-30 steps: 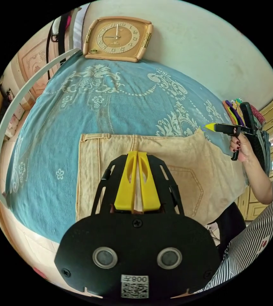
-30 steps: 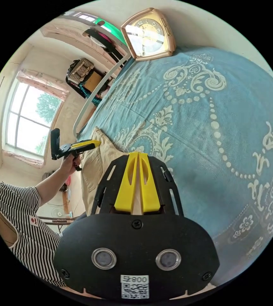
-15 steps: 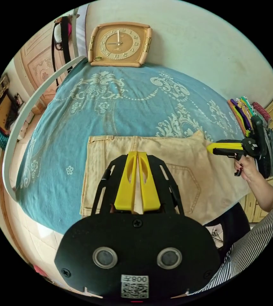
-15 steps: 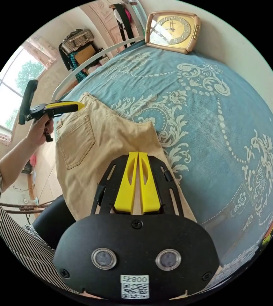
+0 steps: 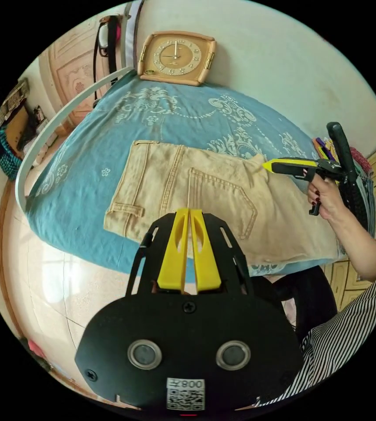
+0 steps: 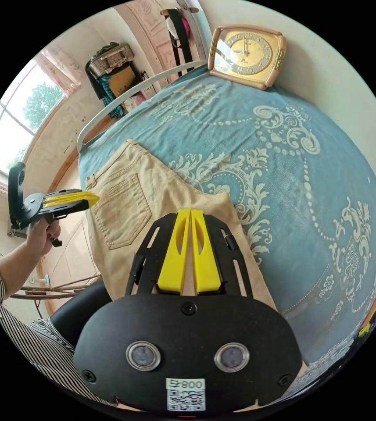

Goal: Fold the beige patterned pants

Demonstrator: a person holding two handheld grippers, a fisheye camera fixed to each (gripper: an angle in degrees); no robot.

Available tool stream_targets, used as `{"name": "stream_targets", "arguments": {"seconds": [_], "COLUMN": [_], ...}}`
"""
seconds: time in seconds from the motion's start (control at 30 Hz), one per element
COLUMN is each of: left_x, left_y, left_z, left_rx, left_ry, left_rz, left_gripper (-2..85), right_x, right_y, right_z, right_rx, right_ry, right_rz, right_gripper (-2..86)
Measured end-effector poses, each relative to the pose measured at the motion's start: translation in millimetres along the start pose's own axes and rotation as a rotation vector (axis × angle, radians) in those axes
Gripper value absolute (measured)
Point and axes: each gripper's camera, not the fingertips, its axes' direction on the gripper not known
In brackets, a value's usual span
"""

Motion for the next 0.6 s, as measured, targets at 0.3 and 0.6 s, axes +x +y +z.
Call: {"name": "stream_targets", "arguments": {"seconds": [0.3,0.6], "left_x": [-33,-68], "left_y": [38,67], "left_z": [4,1], "left_rx": [-0.026,0.038], "left_ry": [-0.036,-0.038], "left_rz": [-0.065,-0.199], "left_gripper": [0.3,1.1], "right_x": [-30,-116], "right_y": [-8,76], "right_z": [-22,-62], "right_rx": [-0.015,-0.055], "right_ry": [0.005,-0.112], "right_rz": [0.038,0.057], "right_gripper": [0.2,0.1]}}
